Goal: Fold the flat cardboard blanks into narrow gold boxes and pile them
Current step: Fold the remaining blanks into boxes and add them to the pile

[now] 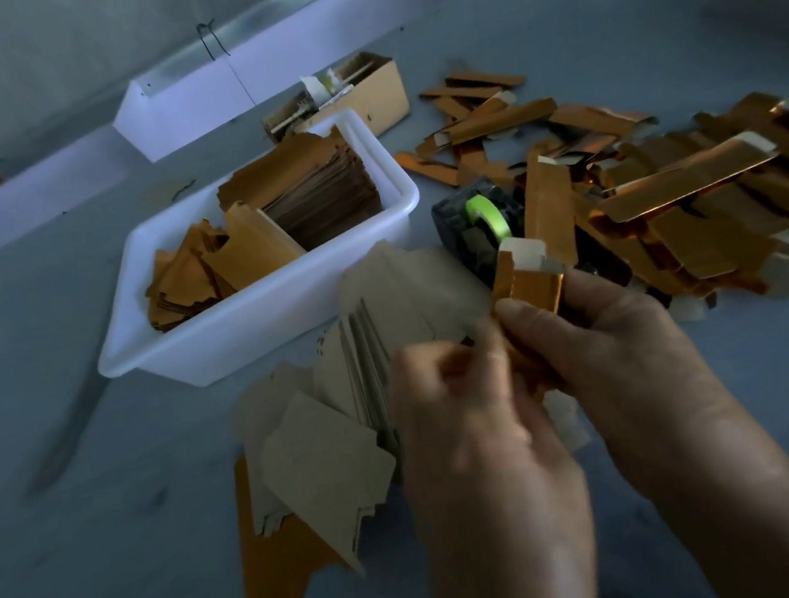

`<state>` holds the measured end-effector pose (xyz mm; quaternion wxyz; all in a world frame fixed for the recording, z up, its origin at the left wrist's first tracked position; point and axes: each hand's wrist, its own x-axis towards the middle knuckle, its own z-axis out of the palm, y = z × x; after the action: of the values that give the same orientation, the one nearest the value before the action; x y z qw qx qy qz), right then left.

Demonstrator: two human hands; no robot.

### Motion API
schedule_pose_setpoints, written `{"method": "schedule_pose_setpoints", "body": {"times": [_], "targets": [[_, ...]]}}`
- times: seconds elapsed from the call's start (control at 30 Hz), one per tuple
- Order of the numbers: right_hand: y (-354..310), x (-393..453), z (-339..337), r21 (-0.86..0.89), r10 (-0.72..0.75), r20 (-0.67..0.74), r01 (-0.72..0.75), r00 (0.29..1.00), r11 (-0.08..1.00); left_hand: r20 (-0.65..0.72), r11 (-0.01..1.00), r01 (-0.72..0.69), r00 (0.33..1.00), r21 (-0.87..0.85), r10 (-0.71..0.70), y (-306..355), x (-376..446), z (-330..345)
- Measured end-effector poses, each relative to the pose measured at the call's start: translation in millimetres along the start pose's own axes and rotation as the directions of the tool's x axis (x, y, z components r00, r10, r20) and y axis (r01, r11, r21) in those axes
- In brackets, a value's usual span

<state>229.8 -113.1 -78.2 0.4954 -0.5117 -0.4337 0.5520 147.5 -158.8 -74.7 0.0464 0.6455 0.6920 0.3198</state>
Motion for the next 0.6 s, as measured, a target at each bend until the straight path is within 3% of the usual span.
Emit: {"method": "schedule_pose_setpoints", "body": {"times": [0.1, 0.17, 0.33, 0.5, 0.6], "targets": [[-4.8, 2.0, -3.4, 0.06, 0.003, 0.05, -0.006, 0.999, 0.998, 0.178, 0.893, 0.306, 0.949, -0.331, -0.259, -7.7, 15.2, -20.3], [-6.5, 2.1, -2.8, 0.087, 0.005, 0.064, -0.01, 0.998, 0.996, 0.317, 0.822, 0.388, 0.91, -0.418, -0.268, -13.8, 22.9, -26.4], [-6.0, 2.3, -3.6, 0.09, -0.01, 0.06, 0.004, 0.998, 0.996, 0.312, 0.867, 0.33, 0.925, -0.373, -0.218, -14.6, 28.8, -31.7], [-3.1, 7.0, -3.8, 0.105, 0.056, 0.019, -0.058, 0.998, 0.993, 0.26, 0.977, 0.2, 0.95, -0.075, -0.175, -2.8, 28.3, -22.1], [-9.6, 9.2, -6.9, 0.004, 0.013, 0.016, -0.013, 1.0, 1.0, 0.318, 0.963, 0.221, 0.934, -0.153, -0.163, -6.5, 30.4, -19.0]]}}
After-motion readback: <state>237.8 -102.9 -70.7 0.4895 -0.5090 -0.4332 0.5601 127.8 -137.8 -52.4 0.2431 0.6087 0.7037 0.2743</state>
